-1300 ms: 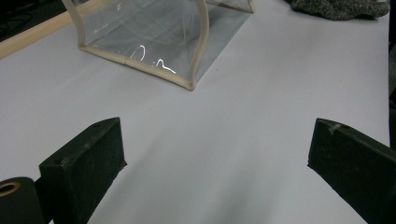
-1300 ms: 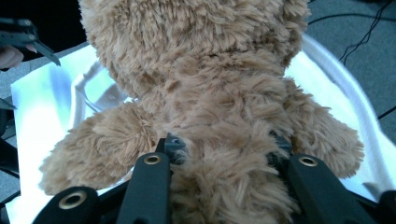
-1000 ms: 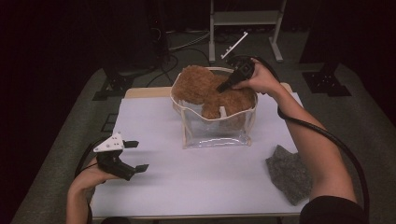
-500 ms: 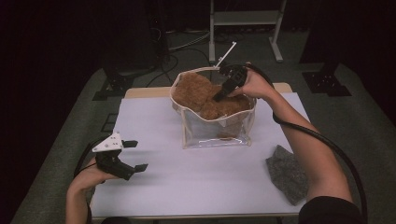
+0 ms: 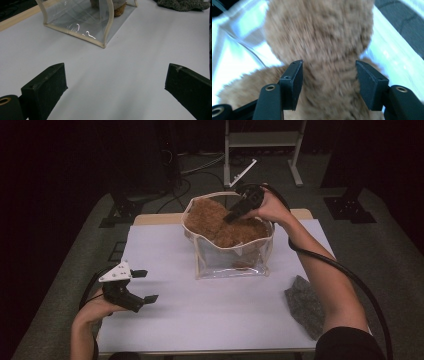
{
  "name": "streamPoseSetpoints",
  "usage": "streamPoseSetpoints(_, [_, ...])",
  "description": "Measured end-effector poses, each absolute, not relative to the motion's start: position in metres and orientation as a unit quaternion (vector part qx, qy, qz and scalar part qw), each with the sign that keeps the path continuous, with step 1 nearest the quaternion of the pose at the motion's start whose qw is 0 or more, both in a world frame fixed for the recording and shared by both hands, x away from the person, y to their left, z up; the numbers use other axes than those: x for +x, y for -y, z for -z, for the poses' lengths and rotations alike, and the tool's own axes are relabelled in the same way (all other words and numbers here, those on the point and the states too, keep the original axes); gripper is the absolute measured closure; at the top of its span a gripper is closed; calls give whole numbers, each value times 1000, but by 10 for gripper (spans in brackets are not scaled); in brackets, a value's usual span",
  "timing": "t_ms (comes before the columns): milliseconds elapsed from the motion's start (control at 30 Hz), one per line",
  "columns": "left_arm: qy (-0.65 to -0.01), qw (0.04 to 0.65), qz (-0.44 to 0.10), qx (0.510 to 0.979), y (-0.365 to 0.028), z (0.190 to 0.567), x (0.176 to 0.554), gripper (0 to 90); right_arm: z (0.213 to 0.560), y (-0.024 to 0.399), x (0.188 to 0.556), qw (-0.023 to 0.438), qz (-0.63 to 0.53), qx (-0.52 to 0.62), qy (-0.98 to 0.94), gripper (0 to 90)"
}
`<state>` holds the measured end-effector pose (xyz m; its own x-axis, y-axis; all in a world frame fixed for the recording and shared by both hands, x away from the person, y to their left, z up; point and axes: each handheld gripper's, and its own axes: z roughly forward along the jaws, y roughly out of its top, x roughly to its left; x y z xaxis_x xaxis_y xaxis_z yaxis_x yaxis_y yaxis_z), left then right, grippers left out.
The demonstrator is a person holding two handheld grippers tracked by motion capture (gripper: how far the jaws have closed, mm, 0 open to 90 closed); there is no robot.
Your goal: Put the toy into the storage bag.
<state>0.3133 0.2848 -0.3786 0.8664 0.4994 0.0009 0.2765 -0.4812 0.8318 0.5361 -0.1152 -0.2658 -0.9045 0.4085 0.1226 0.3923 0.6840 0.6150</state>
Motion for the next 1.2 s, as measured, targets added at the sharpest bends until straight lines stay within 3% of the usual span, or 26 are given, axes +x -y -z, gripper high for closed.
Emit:
streamPoseSetpoints(67, [-227, 456, -122, 852, -285, 379, 313, 31, 267, 109, 535, 9, -336, 216, -917, 448])
streamPoseSetpoints(133, [-227, 455, -120, 853, -284, 379, 313, 31, 272, 103, 533, 19, -322, 208, -923, 589])
streamPoseSetpoints(233, [-225, 455, -123, 853, -285, 379, 312, 31, 282, 98, 533, 9, -298, 210, -931, 701])
streamPoseSetpoints(467, [-226, 455, -124, 852, -286, 379, 311, 31, 294, 98, 533, -4, -255, 219, -942, 769])
streamPoseSetpoints(633, [-228, 457, -123, 851, -285, 379, 311, 31, 296, 103, 532, -3, -273, 222, -936, 702])
streamPoseSetpoints(967, [-220, 453, -128, 854, -281, 377, 311, 31, 250, 141, 517, 20, -362, 232, -903, 485])
streamPoseSetpoints(1200, [-220, 454, -128, 854, -280, 377, 311, 31, 235, 175, 496, 20, -398, 235, -886, 425])
